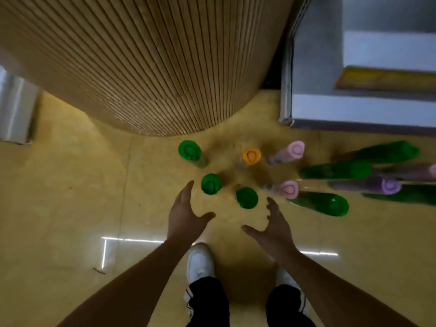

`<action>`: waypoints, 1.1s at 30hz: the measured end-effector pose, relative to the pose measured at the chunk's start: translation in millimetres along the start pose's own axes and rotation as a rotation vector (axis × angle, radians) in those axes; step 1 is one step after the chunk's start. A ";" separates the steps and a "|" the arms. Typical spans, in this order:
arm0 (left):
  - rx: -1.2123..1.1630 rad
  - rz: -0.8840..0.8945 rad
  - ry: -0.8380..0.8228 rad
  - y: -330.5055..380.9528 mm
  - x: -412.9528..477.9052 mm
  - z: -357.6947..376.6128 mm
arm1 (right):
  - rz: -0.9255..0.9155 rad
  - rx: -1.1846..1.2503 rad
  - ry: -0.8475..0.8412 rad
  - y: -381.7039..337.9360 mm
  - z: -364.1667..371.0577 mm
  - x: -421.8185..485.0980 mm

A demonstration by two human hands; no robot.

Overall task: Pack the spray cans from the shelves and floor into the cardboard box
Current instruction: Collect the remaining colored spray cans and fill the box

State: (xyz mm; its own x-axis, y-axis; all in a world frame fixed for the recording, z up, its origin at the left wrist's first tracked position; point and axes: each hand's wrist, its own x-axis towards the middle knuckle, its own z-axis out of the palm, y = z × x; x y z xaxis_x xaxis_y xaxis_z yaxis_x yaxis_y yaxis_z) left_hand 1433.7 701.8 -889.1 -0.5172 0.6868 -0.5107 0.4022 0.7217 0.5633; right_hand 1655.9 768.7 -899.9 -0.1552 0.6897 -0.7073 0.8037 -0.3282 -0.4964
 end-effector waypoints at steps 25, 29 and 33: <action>-0.099 0.297 0.101 53.7 -1.2 -18.2 | -0.042 0.346 0.477 -61.3 -20.4 -25.7; -0.148 0.399 0.071 120.3 -46.5 -73.3 | -0.084 0.361 0.559 -107.0 -84.6 -88.1; -0.113 0.520 0.101 205.4 -103.8 -134.7 | -0.131 0.392 0.612 -150.6 -165.2 -165.8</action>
State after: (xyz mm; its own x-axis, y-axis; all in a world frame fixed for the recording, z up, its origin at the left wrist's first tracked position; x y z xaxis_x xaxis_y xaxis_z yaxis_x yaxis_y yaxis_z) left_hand 1468.2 767.2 -633.0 -0.3438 0.9352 -0.0845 0.5433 0.2715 0.7944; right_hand 1655.5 810.4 -624.7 0.2044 0.9380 -0.2799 0.5183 -0.3463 -0.7820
